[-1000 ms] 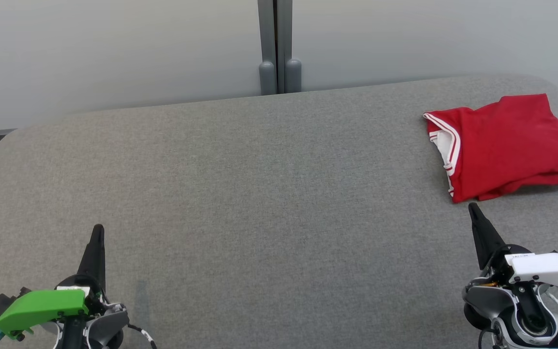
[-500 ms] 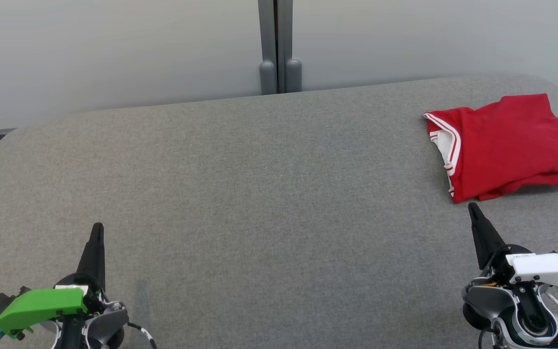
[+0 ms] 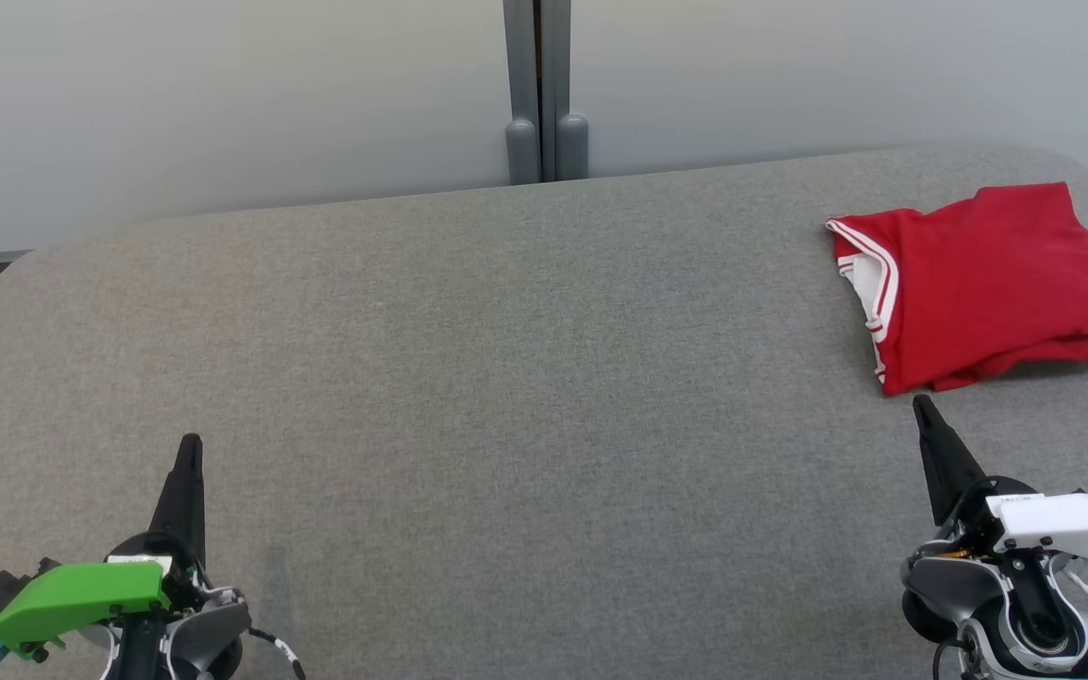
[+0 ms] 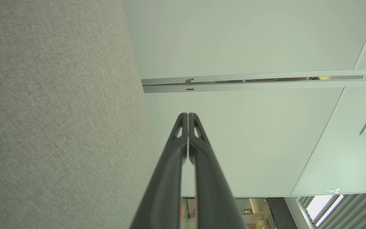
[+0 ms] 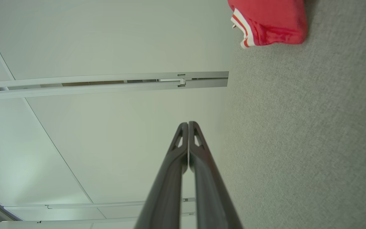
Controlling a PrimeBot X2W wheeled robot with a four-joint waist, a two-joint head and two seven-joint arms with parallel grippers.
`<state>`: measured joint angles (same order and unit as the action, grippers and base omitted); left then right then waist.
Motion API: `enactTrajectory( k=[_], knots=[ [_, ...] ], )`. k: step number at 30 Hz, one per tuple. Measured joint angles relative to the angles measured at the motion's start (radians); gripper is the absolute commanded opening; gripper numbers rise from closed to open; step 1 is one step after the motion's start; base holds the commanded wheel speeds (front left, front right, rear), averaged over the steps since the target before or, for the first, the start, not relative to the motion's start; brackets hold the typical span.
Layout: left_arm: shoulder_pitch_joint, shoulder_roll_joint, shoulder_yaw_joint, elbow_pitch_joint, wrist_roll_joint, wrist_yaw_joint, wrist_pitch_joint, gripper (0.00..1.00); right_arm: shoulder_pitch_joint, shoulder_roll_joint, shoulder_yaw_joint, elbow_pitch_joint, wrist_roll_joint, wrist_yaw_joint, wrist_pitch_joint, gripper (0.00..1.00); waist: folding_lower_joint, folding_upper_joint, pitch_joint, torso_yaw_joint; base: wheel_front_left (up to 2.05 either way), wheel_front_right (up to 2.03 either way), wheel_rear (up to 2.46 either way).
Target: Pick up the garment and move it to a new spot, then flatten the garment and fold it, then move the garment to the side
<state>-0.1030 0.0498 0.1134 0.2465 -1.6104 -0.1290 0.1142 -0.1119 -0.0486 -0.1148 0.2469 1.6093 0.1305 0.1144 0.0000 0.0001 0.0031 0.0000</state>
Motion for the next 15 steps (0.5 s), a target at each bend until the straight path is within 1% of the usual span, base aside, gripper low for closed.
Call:
enactTrajectory(
  k=[15],
  knots=[
    [0.000,0.000,0.000,0.000,0.000,0.000,0.000,0.00,0.000,0.000,0.000,0.000,0.000,0.000,0.000,0.00,0.0000,0.0000,0.000,0.000,0.00,0.00,0.00]
  ],
)
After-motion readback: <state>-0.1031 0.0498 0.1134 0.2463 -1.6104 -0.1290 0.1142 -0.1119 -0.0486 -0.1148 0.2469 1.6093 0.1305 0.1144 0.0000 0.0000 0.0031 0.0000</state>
